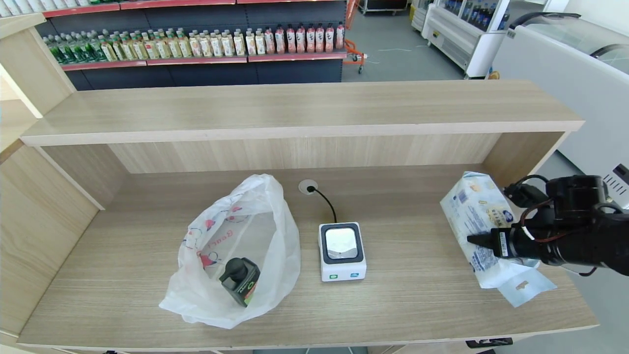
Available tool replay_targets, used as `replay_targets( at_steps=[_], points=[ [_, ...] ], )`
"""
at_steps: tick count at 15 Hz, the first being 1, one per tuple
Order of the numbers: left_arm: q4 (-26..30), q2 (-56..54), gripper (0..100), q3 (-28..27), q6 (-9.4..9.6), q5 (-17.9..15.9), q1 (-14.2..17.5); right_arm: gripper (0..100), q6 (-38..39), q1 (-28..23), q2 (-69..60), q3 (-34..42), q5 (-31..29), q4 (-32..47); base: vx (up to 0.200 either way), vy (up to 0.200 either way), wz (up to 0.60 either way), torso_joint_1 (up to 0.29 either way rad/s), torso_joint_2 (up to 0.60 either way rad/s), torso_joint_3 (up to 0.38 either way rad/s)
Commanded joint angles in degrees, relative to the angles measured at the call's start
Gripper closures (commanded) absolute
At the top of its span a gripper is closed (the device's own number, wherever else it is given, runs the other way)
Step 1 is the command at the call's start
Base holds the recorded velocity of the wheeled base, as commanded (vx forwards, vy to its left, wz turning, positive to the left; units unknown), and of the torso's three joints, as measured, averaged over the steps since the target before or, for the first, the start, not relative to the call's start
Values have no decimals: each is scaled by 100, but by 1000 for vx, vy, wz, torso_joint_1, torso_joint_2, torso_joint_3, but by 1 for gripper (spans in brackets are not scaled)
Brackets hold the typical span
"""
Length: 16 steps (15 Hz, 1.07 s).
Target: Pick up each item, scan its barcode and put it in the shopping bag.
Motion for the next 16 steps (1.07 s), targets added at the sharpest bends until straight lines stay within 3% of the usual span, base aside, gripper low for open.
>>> replay_targets(
  at_steps=[1,4,7,8,9,13,16],
  points=[
    [0,-2,0,1,-1,-4,4,100,23,318,-1455,367,37,-93,0,0,0,0,0,0],
    [0,-2,0,1,-1,5,-5,100,75,1109,-3063,569,379,-50,0,0,0,0,0,0],
    [0,-2,0,1,-1,-4,4,100,497,2884,-4583,868,538,179,0,0,0,0,0,0],
    [0,-2,0,1,-1,-4,4,100,497,2884,-4583,868,538,179,0,0,0,0,0,0],
    [0,-2,0,1,-1,5,4,100,620,3666,-4926,710,740,908,0,0,0,0,0,0],
    [0,-2,0,1,-1,-4,4,100,647,4369,-4663,481,898,1049,0,0,0,0,0,0],
    [0,-2,0,1,-1,5,4,100,550,4791,-3740,-969,836,1497,0,0,0,0,0,0]
  ],
)
